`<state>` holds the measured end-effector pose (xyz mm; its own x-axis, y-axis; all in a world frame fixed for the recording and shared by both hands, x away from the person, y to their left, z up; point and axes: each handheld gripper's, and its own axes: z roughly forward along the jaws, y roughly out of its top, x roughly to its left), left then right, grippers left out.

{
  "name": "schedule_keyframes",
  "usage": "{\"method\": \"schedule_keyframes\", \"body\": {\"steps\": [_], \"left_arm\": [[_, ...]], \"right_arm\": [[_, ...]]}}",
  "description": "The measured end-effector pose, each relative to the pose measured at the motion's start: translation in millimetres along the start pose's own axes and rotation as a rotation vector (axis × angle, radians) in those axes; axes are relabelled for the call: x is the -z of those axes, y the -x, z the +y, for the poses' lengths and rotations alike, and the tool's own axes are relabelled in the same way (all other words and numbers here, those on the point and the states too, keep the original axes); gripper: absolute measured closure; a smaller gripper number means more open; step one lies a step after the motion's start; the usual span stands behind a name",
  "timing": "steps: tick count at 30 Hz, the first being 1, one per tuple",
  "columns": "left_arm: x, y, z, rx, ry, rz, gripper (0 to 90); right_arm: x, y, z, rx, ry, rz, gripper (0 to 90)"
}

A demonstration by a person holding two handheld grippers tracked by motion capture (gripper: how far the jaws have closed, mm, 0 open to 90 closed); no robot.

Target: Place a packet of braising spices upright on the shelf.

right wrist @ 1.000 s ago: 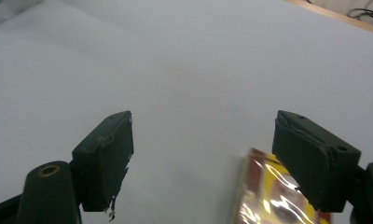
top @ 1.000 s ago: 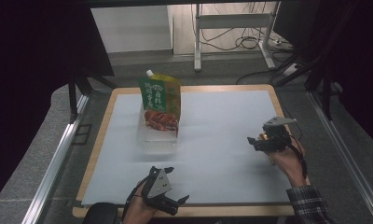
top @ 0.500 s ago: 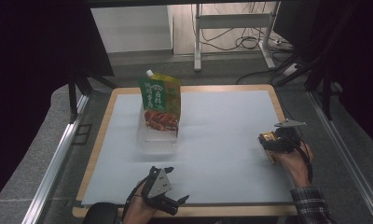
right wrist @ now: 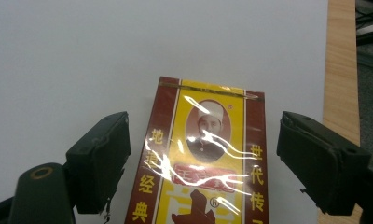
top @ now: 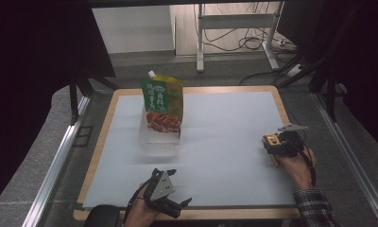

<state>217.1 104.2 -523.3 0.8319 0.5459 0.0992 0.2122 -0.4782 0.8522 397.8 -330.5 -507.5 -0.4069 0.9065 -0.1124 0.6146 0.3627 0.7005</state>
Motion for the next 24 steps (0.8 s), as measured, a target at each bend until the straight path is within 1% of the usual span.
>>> {"method": "schedule_keyframes", "body": {"steps": [4,5,6,7,8,9,11,13,14,15,16,18,20,21,22,23,24], "left_arm": [[-0.3,0.1,0.0,0.001,-0.001,-0.001,0.0],[-0.3,0.1,0.0,0.001,-0.001,-0.001,0.0],[-0.5,0.0,0.0,0.0,-0.001,-0.001,0.0],[-0.5,0.0,0.0,0.0,-0.001,-0.001,0.0],[-0.5,-0.1,0.0,0.0,-0.002,-0.001,0.0],[-0.5,-0.1,0.0,0.0,-0.002,-0.001,0.0],[-0.4,-0.1,0.0,0.0,-0.001,-0.001,0.0],[-0.3,-0.3,0.1,0.0,-0.001,0.0,0.0],[-0.3,-0.3,0.1,0.0,-0.001,0.0,0.0],[-0.2,-0.4,0.1,0.0,0.0,0.0,0.0],[-0.1,-0.4,0.1,-0.001,-0.001,0.001,0.0],[0.0,-0.6,0.2,-0.001,0.0,0.001,0.0],[0.2,-0.8,0.3,-0.001,0.0,0.001,0.0],[0.2,-0.9,0.3,-0.002,0.0,0.001,0.0],[0.1,-0.9,0.3,-0.003,-0.001,0.002,0.0],[0.3,-0.9,0.4,-0.004,-0.001,0.002,0.0],[0.3,-0.9,0.4,-0.004,-0.001,0.002,0.0]], "right_arm": [[-3.4,2.2,-4.2,-0.009,-0.027,-0.003,18.2],[-3.4,2.2,-4.2,-0.009,-0.027,-0.003,18.2],[-3.4,2.3,-5.1,-0.012,-0.037,-0.004,22.6],[-2.9,2.3,-5.1,-0.023,-0.04,0.007,27.3],[-2.9,2.3,-5.1,-0.023,-0.04,0.007,27.3],[-0.9,1.3,-3.8,-0.034,-0.05,0.003,31.1],[0.4,0.4,-2.9,-0.029,-0.054,-0.001,31.4],[5.7,-0.5,0.2,-0.044,-0.044,0.009,31.7],[5.7,-0.5,0.2,-0.044,-0.044,0.009,31.7],[9.7,-1.5,2.3,-0.045,-0.026,0.014,31.9],[9.7,-1.5,2.3,-0.045,-0.026,0.014,31.9],[13.3,-3.2,4.5,-0.036,-0.016,0.031,31.9],[18.6,-10.1,8.4,-0.01,0.001,0.065,31.9],[18.6,-10.1,8.4,-0.01,0.001,0.065,31.9],[20.1,-13.9,10.0,0.004,0.006,0.077,31.9],[22.5,-23.9,13.6,0.033,0.016,0.109,31.9],[22.5,-23.9,13.6,0.033,0.016,0.109,31.9]]}}
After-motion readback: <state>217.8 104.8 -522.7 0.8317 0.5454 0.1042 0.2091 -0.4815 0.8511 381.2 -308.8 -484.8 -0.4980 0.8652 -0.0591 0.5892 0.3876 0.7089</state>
